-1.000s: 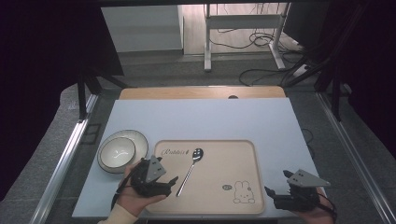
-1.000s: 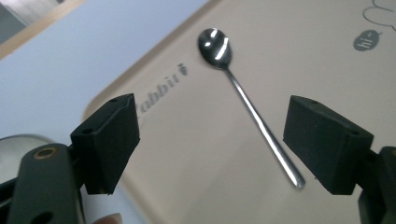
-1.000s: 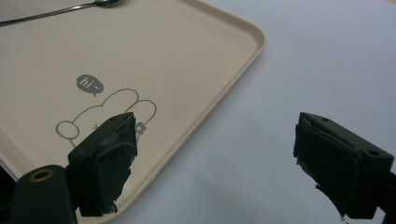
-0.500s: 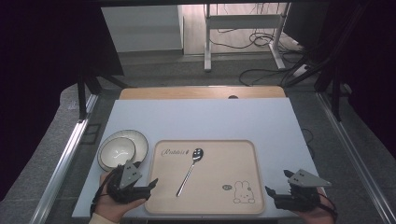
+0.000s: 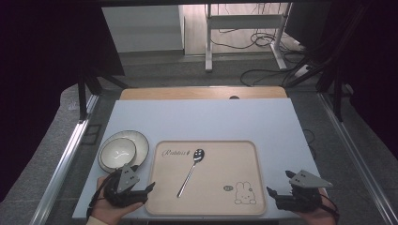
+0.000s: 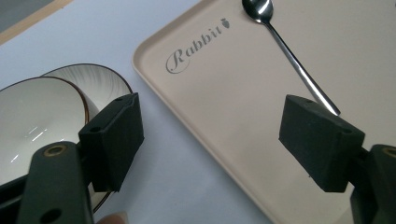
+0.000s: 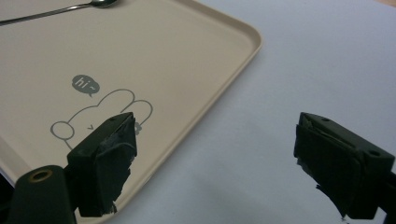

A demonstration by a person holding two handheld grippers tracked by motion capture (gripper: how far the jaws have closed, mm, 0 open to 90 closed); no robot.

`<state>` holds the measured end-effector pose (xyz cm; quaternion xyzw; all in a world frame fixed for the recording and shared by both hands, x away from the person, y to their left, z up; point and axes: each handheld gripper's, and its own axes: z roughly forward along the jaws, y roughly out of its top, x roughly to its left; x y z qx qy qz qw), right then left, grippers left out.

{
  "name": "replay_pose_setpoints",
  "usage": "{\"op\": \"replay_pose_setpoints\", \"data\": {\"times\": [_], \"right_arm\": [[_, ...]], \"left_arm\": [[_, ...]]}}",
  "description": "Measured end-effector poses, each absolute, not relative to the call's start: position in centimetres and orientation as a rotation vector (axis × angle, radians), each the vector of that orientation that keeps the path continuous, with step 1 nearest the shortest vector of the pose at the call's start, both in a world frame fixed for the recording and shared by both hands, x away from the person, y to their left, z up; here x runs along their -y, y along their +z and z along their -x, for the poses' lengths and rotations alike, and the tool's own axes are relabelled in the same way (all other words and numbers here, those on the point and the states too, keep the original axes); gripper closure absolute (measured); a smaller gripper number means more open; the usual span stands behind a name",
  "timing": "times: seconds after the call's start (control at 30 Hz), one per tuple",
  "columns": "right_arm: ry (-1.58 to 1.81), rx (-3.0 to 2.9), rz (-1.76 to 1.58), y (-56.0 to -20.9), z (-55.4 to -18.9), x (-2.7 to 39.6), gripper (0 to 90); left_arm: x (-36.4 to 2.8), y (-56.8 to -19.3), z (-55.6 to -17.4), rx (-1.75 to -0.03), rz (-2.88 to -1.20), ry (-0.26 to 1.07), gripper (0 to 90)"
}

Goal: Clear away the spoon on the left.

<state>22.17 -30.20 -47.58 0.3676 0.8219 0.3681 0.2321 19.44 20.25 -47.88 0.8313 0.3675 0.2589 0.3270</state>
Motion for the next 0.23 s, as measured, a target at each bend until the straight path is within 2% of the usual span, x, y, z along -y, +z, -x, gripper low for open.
{"op": "replay_pose_setpoints", "data": {"times": [0.23], "right_arm": [[1.011,-2.259,-1.008,-47.60,-22.16,30.19,12.9]], "left_arm": [[-20.13,-48.03,-19.53,-0.956,-2.192,0.681,21.4]]}}
